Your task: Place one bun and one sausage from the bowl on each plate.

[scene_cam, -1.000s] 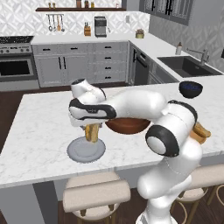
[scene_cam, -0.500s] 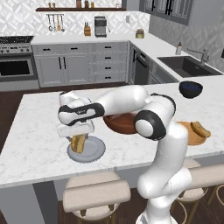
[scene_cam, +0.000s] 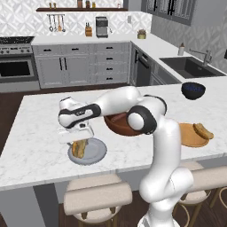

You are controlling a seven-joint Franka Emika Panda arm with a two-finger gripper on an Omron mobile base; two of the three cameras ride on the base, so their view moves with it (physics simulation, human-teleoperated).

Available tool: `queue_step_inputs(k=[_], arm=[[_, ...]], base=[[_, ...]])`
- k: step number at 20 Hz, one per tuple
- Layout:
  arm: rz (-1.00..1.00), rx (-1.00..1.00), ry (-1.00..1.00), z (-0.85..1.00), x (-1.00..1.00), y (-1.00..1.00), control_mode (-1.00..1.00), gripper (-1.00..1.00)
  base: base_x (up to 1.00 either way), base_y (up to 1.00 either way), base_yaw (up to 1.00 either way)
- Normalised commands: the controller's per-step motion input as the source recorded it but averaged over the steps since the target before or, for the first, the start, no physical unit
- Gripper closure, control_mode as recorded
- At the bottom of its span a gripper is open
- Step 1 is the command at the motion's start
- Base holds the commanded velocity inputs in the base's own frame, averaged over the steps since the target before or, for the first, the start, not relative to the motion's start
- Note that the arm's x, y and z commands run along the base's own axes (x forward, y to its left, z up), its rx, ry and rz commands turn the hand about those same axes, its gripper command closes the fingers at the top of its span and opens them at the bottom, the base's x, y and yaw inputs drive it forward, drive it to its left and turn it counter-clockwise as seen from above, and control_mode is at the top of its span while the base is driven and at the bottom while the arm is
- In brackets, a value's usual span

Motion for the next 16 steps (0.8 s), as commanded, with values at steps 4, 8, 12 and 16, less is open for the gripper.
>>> queue_step_inputs(k=[4,8,12,16], arm=[[0.00,0.00,0.12,-0.31,0.00,0.00,-1.00,1.00],[0.00,0.00,0.02,-0.05,-0.14,0.00,-1.00,-1.00],[0.00,0.00,-0.04,0.00,-0.42,0.00,-1.00,-1.00],[0.00,0.00,-0.15,0.01,-0.31,-0.01,-1.00,-1.00]], base=[[0.00,0.00,0.00],[0.00,0.00,0.00],[0.00,0.00,0.00],[0.00,0.00,0.00]])
